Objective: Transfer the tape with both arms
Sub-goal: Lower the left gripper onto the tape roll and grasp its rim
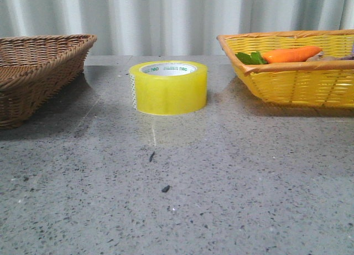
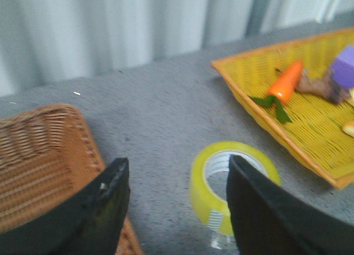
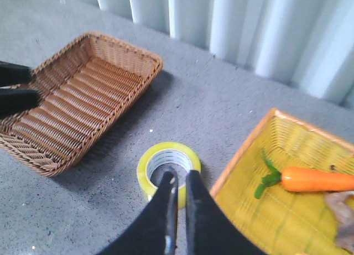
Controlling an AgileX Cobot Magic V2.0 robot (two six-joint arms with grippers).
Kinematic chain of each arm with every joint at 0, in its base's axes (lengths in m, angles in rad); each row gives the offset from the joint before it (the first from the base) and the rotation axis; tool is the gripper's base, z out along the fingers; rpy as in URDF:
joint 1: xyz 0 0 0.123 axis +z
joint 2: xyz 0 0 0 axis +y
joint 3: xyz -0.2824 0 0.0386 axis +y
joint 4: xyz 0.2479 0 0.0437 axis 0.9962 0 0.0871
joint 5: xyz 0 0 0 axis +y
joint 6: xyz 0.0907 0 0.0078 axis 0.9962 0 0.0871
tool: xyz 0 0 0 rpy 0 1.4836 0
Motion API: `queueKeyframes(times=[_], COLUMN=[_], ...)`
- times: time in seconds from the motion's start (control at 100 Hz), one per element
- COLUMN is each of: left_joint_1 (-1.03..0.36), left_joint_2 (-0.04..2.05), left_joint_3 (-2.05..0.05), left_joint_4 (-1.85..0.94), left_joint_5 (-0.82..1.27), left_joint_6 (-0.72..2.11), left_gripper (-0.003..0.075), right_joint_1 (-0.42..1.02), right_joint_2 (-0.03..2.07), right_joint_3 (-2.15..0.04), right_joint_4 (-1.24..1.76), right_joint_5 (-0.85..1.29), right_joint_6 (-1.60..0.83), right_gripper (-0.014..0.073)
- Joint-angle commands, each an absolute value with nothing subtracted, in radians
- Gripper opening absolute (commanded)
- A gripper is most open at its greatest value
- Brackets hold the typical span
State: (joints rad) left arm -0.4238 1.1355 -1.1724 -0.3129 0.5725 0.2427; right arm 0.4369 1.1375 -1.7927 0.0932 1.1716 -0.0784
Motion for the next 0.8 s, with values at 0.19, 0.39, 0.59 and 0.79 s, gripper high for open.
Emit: queueKeyframes(times=[0.19,0.39,0.59,0.79], left_joint_1=[-0.437,-0.437,-0.453,-0.501], left_joint_2=[1.464,1.625,1.736,1.790], left_joint_3=[-1.609,-1.684,-1.684,-1.686], left_joint_4=[-0.452,-0.457,-0.465,-0.444], left_joint_5=[0.820,0.921,0.997,0.984], left_joint_6=[0.222,0.175,0.119,0.119], left_gripper=[0.0367,0.0369,0.0420,0.0496], right_joint_1=[0.434,0.434,0.434,0.434], right_joint_2=[0.859,0.807,0.807,0.807], right_joint_3=[-1.523,-1.425,-1.414,-1.414], right_joint_4=[-0.013,-0.008,0.008,0.012], right_joint_5=[1.026,1.013,1.013,1.013], right_joint_6=[-0.092,-0.092,-0.090,-0.090], right_gripper=[-0.0062,-0.0062,-0.0062,-0.0062])
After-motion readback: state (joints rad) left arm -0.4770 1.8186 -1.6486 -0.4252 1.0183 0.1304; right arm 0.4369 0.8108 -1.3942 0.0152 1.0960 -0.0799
